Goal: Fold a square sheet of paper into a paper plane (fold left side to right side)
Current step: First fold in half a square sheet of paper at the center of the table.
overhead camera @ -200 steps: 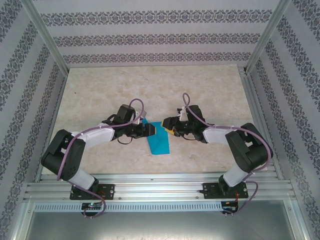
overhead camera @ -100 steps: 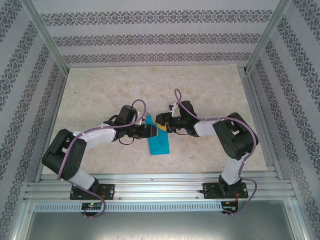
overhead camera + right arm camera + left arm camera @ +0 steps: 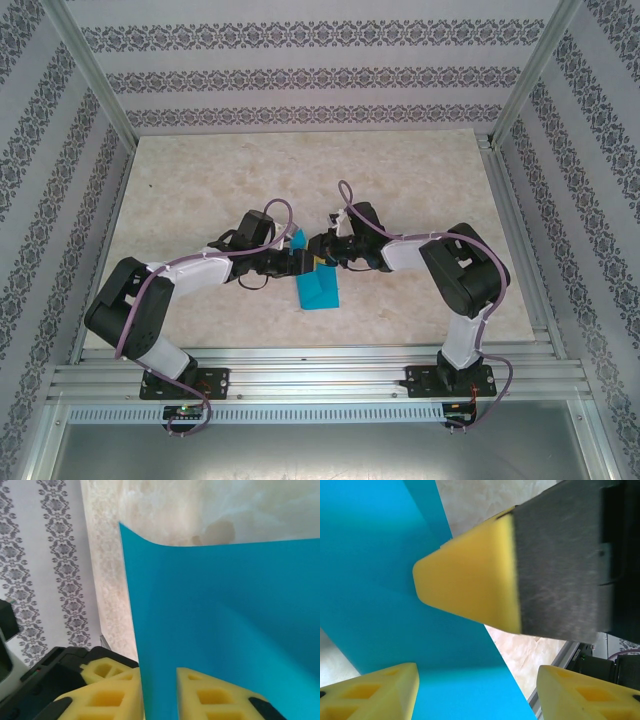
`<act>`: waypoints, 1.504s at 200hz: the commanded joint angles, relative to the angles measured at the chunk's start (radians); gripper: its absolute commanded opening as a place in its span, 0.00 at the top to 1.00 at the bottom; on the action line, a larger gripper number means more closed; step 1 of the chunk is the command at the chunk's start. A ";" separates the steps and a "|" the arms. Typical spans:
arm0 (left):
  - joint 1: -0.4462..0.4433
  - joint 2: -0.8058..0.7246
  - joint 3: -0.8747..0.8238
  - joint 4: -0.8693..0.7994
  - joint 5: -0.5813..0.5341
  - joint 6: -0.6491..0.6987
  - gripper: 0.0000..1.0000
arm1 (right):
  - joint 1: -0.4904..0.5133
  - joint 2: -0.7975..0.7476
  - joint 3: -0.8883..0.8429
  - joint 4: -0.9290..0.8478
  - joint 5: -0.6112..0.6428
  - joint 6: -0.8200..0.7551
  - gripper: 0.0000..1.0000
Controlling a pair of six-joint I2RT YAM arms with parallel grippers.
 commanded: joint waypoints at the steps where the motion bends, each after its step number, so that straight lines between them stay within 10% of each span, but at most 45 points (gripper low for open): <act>1: -0.016 -0.005 0.018 0.030 0.012 0.006 0.35 | 0.006 -0.038 0.024 -0.089 0.036 -0.077 0.86; 82: -0.010 -0.113 0.034 -0.221 -0.249 -0.025 0.31 | -0.032 -0.122 -0.045 -0.180 0.093 -0.162 0.93; 301: -0.184 0.189 0.168 -0.202 -0.419 -0.175 0.39 | -0.067 -0.121 -0.064 -0.308 0.170 -0.256 0.88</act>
